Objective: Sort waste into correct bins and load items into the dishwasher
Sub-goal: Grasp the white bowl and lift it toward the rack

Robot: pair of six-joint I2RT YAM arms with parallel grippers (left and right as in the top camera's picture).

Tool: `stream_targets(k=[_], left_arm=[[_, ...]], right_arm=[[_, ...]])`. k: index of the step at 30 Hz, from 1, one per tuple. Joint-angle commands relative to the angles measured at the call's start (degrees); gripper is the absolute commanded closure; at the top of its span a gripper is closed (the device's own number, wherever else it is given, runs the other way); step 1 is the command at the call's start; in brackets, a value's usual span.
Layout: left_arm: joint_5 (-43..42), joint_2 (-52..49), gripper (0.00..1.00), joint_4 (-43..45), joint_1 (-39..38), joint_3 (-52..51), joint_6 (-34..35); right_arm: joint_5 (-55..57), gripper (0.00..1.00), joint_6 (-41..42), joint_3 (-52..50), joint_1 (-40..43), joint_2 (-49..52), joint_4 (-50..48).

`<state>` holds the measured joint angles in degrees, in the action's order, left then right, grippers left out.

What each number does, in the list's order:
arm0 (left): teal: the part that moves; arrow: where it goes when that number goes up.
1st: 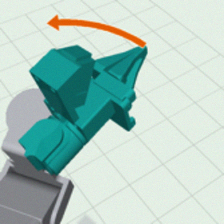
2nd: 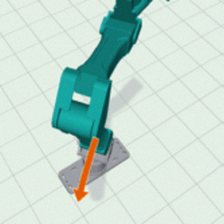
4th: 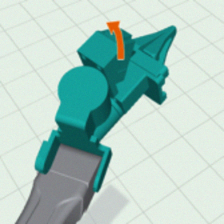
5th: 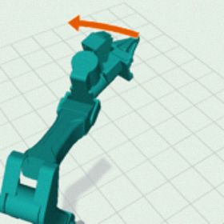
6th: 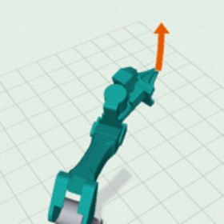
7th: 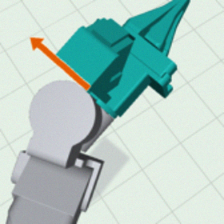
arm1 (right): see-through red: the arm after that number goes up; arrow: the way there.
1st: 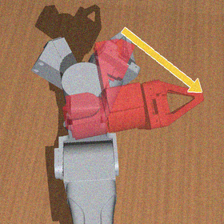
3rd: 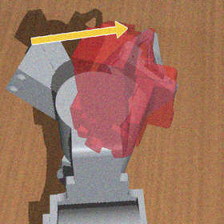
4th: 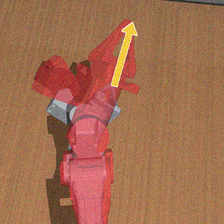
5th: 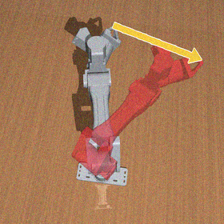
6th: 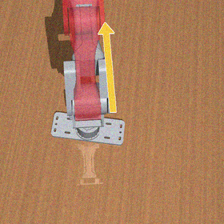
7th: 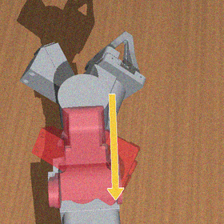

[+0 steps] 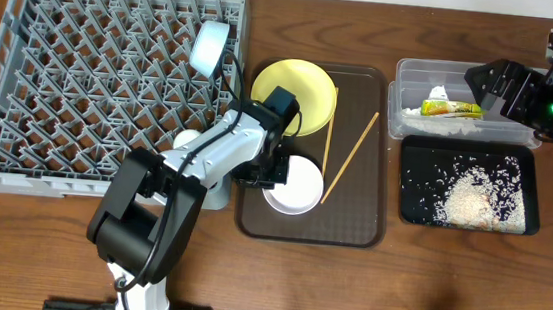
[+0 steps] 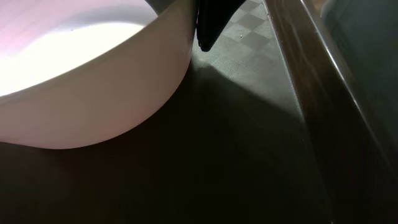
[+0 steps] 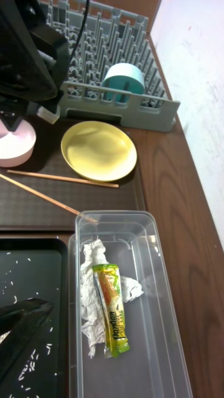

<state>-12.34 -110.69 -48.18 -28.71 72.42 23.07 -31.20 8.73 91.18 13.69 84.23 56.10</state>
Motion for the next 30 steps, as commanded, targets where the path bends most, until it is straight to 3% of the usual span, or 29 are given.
stream_targets(k=[1, 6, 10, 20, 30], left_arm=[[-0.52, 0.22, 0.92, -0.7, -0.07, 1.07, -0.61], [2.49, 5.01, 0.93, -5.68, -0.07, 7.87, -3.65], [14.51, 13.05, 0.92, -6.71, -0.07, 14.05, -7.69], [63.23, 19.67, 0.92, -4.31, 0.11, 13.79, -9.92], [94.88, 10.58, 0.93, -1.97, 0.44, 11.34, -5.49]], right_arm=[[-0.09, 0.01, 0.44, 0.59, 0.07, 0.07, 0.09], [-0.09, 0.01, 0.44, 0.59, 0.07, 0.07, 0.09], [-0.09, 0.01, 0.44, 0.59, 0.07, 0.07, 0.09], [-0.09, 0.01, 0.44, 0.59, 0.07, 0.07, 0.09], [-0.09, 0.01, 0.44, 0.59, 0.07, 0.07, 0.09]])
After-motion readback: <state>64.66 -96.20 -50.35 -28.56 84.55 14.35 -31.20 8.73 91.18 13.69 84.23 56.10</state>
